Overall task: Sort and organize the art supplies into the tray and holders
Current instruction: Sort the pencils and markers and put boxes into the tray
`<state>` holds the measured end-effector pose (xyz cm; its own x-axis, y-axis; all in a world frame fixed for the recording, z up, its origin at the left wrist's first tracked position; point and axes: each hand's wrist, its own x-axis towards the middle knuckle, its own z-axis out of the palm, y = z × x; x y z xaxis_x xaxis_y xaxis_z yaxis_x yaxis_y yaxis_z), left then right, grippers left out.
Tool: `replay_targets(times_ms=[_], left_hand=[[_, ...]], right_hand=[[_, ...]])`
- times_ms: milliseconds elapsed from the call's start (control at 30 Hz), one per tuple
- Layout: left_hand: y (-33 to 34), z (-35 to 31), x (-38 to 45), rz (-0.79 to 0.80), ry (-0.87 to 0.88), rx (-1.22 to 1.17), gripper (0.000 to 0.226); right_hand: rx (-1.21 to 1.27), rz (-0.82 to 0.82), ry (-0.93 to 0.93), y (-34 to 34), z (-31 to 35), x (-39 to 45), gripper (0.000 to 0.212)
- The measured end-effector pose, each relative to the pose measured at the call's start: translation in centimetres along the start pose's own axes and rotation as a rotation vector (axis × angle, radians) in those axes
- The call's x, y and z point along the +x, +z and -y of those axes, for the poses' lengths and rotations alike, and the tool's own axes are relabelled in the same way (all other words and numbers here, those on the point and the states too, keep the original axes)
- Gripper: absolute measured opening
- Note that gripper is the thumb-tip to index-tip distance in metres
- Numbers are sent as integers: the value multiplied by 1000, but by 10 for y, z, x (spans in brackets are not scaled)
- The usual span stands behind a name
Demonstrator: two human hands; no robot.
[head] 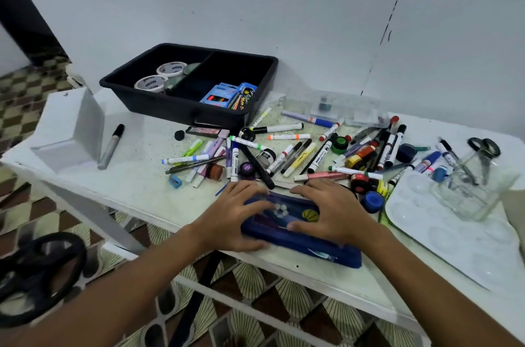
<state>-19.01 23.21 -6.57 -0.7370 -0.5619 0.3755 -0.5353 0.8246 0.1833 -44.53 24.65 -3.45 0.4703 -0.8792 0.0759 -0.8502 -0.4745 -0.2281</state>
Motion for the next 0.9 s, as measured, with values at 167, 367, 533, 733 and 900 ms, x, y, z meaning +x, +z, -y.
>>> replay_targets(times_ms=[167, 367, 533, 733, 900], left_hand=[[0, -1, -3, -11, -29, 22, 69], [-20, 13, -18, -49, -152, 58, 67], [-40, 48, -47, -152, -300, 92, 56], [-60, 112, -79, -193, -463, 98, 47], [-70, 172, -105, -141, -520, 21, 54]], right_hand=[[30, 1, -10, -2, 3, 8, 79], [79, -46, -32, -7, 18, 39, 57], [158, -89, -65, -5, 50, 91, 41], [312, -125, -53, 15, 96, 167, 26], [409, -70, 23, 34, 131, 243, 27]])
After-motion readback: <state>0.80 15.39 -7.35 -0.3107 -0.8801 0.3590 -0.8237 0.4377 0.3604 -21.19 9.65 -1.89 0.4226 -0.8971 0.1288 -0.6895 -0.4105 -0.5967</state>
